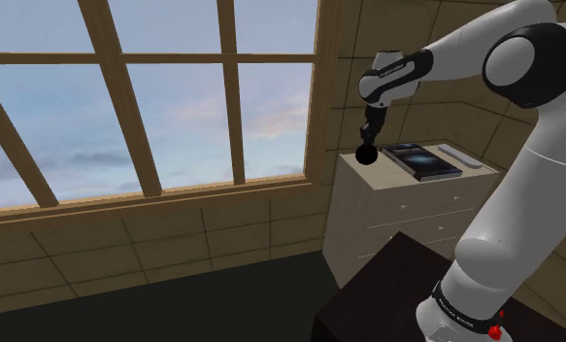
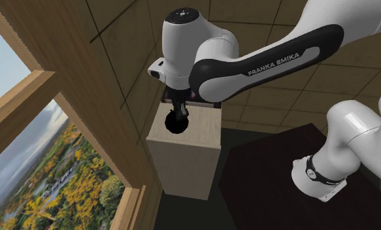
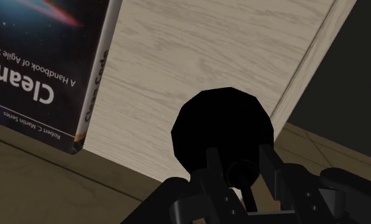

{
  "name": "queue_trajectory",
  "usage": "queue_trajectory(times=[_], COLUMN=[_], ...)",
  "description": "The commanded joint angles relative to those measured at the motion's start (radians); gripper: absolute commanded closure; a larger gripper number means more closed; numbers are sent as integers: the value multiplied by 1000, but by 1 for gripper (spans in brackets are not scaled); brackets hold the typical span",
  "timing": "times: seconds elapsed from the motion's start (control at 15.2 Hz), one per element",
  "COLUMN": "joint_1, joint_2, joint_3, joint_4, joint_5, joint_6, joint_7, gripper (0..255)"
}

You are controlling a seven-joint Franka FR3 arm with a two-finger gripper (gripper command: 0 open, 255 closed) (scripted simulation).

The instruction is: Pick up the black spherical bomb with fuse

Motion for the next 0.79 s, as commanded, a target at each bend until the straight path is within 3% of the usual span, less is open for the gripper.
queue_trajectory(times=[0.0,0.73], joint_1=[1,4], joint_2=[-6,-40], joint_3=[1,5], joint_4=[18,130], joint_5=[-1,-8], joint_6=[-23,-168], joint_7=[0,-2], gripper=[255,255])
